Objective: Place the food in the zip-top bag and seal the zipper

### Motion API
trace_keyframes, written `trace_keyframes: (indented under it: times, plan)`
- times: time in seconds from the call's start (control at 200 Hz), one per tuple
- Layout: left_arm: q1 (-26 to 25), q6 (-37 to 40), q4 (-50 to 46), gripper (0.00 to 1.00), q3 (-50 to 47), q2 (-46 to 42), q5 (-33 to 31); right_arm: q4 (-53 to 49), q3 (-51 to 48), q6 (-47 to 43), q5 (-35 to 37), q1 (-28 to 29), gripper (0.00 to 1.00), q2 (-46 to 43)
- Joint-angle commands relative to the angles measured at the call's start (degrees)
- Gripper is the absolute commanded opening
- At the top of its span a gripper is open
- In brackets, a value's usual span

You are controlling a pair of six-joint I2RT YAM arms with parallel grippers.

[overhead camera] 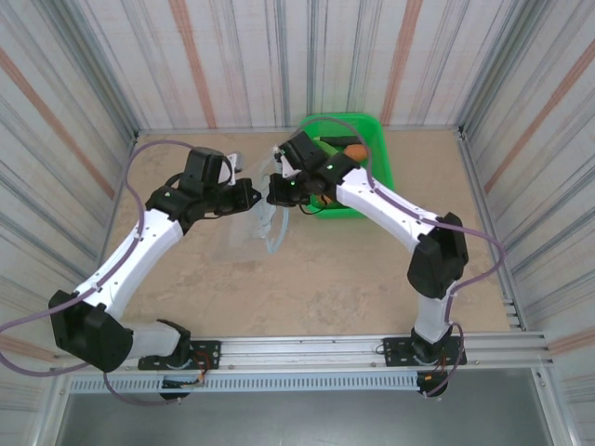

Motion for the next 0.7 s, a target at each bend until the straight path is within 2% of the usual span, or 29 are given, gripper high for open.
trace_keyframes:
  times: [0.0,0.165,0.21,0.321,0.366,0.376,0.391,0.466,0.576,0.691]
  plan:
    - [0.28,-0.12,1.51,0.00,2.45,-0.55,2.15,-4.11,1.93,3.79,1.55,1.00,0.00,2.82]
    - [0.36,-0.93,2.21,0.00,3.39,-1.86,3.22,-4.77,0.29,5.66,5.43,1.50,0.00,4.50]
    - [0.37,-0.84,1.72,0.00,3.85,-2.22,2.86,-5.92,0.22,5.48,7.08,1.50,0.13,4.65]
    - [0.78,0.53,-0.39,0.00,4.94,-3.44,1.18,-8.53,-0.29,3.71,12.08,1.50,0.61,4.19]
    - [1.21,1.23,-1.34,0.00,5.38,-3.93,0.69,-9.39,-0.49,2.94,13.68,1.49,0.66,3.87]
    - [1.34,1.39,-1.59,0.00,5.52,-4.00,0.59,-9.59,-0.59,2.77,13.90,1.47,0.75,3.80]
    - [1.52,1.66,-1.96,0.00,5.63,-4.01,0.47,-9.80,-0.74,2.63,14.40,1.46,0.79,3.71]
    - [2.38,2.62,-3.28,0.00,6.22,-4.27,0.28,-10.49,-1.54,2.35,16.23,1.34,0.83,3.23]
    - [2.91,4.15,-5.13,0.00,7.20,-4.43,-0.89,-11.18,-2.56,2.07,19.25,1.35,0.82,2.18]
    - [2.89,5.54,-7.84,0.00,8.20,-3.15,-3.80,-8.29,-3.94,1.12,16.97,1.54,0.79,0.60]
